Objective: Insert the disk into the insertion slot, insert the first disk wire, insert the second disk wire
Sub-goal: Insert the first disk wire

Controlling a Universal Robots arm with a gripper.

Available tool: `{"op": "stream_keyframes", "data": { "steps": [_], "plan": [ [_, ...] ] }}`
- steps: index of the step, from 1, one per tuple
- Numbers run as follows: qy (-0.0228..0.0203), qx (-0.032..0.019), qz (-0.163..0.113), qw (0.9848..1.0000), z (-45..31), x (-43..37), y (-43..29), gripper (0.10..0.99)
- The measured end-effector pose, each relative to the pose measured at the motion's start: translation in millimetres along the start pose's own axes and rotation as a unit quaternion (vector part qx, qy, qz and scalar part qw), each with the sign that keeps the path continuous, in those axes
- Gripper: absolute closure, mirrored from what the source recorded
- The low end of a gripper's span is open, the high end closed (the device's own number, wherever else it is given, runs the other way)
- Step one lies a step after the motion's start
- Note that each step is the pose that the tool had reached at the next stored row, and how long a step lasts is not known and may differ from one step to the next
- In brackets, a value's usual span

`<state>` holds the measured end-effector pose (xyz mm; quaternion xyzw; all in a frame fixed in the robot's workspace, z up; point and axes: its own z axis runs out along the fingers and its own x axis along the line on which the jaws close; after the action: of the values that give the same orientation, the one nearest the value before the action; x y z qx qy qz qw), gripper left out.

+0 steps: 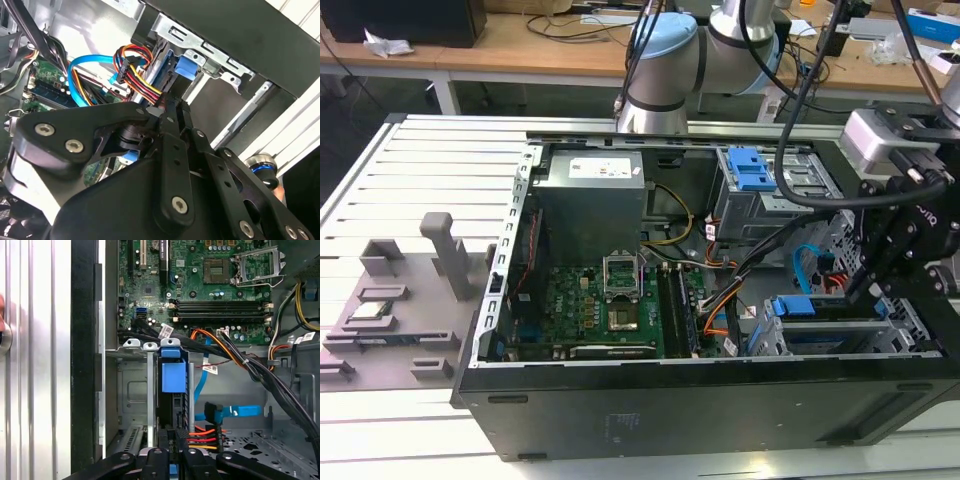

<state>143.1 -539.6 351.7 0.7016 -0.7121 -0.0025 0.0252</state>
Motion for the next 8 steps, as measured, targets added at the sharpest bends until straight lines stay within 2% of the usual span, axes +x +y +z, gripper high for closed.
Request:
{"op": "stream_keyframes", "data": {
  "steps": [8],
  "plan": [
    [0.0001,0.0000,0.000,1.0000,3.3,-2.9,-0.7,0.918]
  ]
}}
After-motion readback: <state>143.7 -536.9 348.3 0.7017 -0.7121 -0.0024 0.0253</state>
